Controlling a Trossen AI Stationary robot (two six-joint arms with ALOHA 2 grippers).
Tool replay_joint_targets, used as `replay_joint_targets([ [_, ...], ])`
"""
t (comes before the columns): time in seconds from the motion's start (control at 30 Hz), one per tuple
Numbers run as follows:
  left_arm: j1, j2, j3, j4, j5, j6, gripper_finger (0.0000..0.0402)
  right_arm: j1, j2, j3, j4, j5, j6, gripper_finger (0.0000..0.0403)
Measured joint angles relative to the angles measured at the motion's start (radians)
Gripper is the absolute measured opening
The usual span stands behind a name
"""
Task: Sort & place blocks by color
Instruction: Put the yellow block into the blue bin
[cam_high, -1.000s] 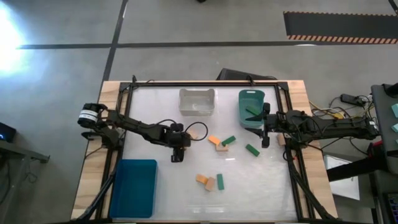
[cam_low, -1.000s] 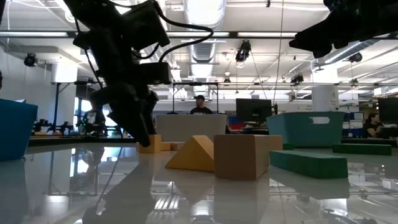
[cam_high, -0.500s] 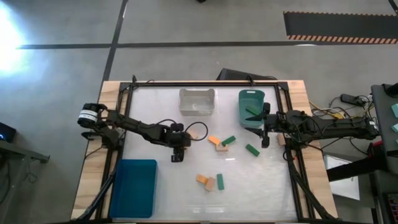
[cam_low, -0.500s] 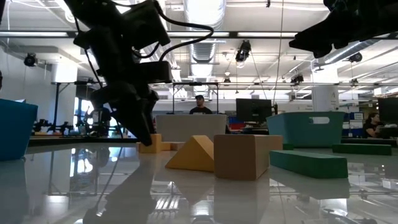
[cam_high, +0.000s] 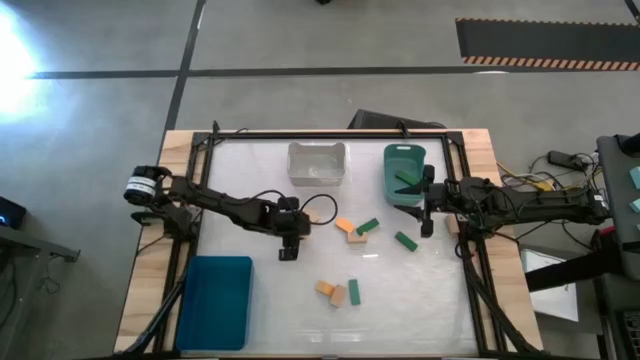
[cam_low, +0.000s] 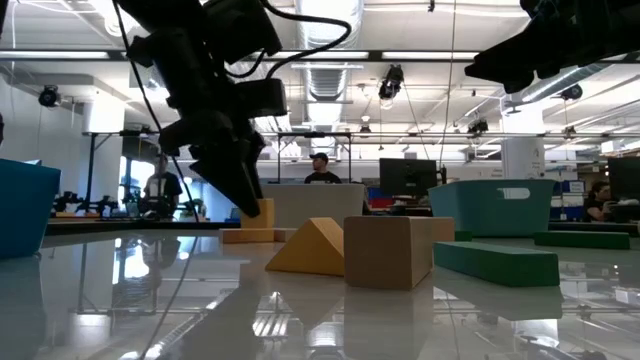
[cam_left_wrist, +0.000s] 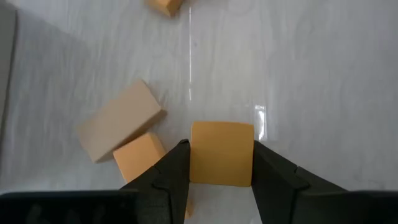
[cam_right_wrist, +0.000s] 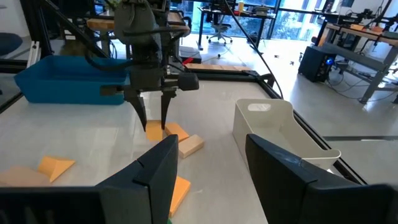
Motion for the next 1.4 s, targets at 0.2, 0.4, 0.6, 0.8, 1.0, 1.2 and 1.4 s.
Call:
replay_joint_targets([
  [0.2, -0.017, -0.003, 0.038, 0.001, -0.002, 0.018, 0.0121, 0.000, 0.000, 0.000, 0.000, 0.000, 0.000, 0.0180],
  [0.4, -0.033, -0.020, 0.051, 0.000, -0.002, 0.019, 0.0121, 0.000, 0.000, 0.000, 0.000, 0.000, 0.000, 0.0180],
  [0.6, -0.046, -0.067, 0.053, 0.001, -0.003, 0.011, 0.0121, 0.000, 0.000, 0.000, 0.000, 0.000, 0.000, 0.0180],
  [0.8, -0.054, -0.103, 0.064, 0.001, -0.007, 0.010, 0.0121, 0.000, 0.000, 0.000, 0.000, 0.000, 0.001, 0.0180],
  [1.0, -0.075, -0.113, 0.095, 0.003, -0.010, 0.010, 0.0121, -0.001, 0.000, 0.000, 0.000, 0.001, 0.001, 0.0180],
  [1.2, -0.091, -0.119, 0.112, 0.001, -0.013, 0.010, 0.0121, 0.000, 0.000, 0.000, 0.000, 0.001, 0.001, 0.0180],
  [1.4, -0.102, -0.122, 0.112, 0.001, -0.016, 0.009, 0.0121, 0.000, 0.000, 0.000, -0.001, 0.001, 0.001, 0.0178],
])
